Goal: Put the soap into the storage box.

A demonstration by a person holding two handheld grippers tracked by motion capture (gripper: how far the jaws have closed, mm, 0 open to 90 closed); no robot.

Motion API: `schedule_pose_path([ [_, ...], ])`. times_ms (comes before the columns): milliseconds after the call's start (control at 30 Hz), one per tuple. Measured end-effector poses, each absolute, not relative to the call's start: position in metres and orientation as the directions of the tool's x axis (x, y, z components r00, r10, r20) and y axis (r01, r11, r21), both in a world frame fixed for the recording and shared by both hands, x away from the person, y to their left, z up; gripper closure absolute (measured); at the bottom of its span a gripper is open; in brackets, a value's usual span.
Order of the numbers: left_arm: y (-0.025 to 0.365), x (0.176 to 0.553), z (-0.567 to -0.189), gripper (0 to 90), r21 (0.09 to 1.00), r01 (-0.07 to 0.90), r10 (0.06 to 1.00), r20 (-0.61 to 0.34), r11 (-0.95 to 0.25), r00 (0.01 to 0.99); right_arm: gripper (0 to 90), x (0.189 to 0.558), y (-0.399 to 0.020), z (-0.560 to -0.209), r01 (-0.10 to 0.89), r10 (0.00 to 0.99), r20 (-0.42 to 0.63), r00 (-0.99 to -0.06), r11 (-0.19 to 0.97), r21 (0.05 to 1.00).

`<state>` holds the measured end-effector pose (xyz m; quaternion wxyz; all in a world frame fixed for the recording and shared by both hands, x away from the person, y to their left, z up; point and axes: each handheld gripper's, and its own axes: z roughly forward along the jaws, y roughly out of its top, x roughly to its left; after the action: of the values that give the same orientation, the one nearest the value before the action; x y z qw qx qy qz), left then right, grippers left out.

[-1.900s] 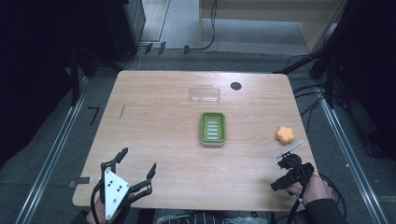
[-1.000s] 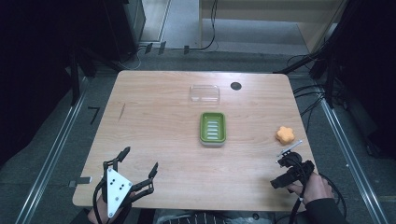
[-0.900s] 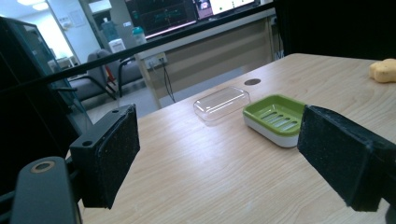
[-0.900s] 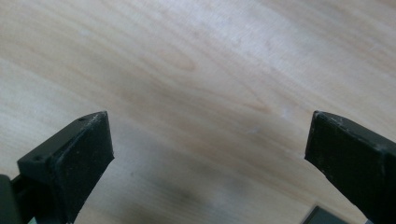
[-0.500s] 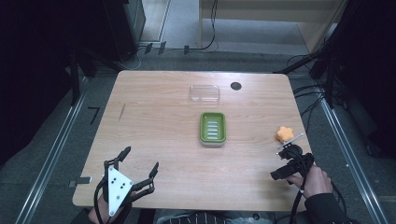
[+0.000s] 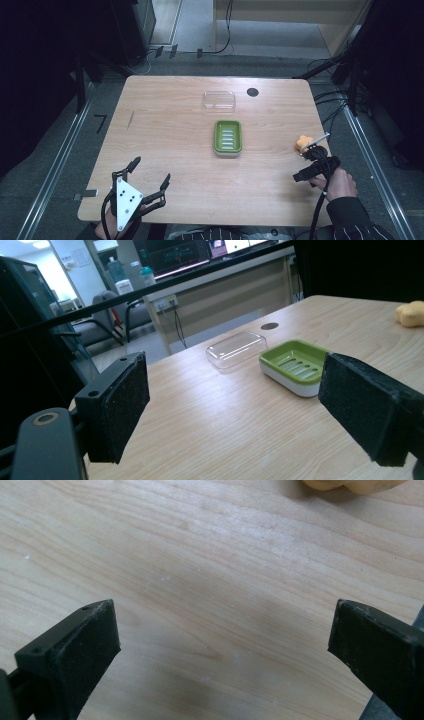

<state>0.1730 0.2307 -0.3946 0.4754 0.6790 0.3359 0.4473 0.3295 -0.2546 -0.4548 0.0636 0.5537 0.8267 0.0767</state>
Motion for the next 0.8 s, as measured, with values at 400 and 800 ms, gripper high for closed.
schedule_pose_path([
  [400, 0.230, 0.174, -0.395, 13.0, 0.943, 0.033, 0.877, 0.296, -0.332, 0.377, 0.0, 0.350, -0.261, -0.454, 0.915, 0.937, -0.023, -0.350, 0.347, 0.206],
  [800, 0.230, 0.174, -0.395, 13.0, 0.944, 0.032, 0.878, 0.294, -0.329, 0.377, 0.0, 0.372, -0.271, -0.454, 0.920, 0.944, -0.016, -0.330, 0.326, 0.218],
])
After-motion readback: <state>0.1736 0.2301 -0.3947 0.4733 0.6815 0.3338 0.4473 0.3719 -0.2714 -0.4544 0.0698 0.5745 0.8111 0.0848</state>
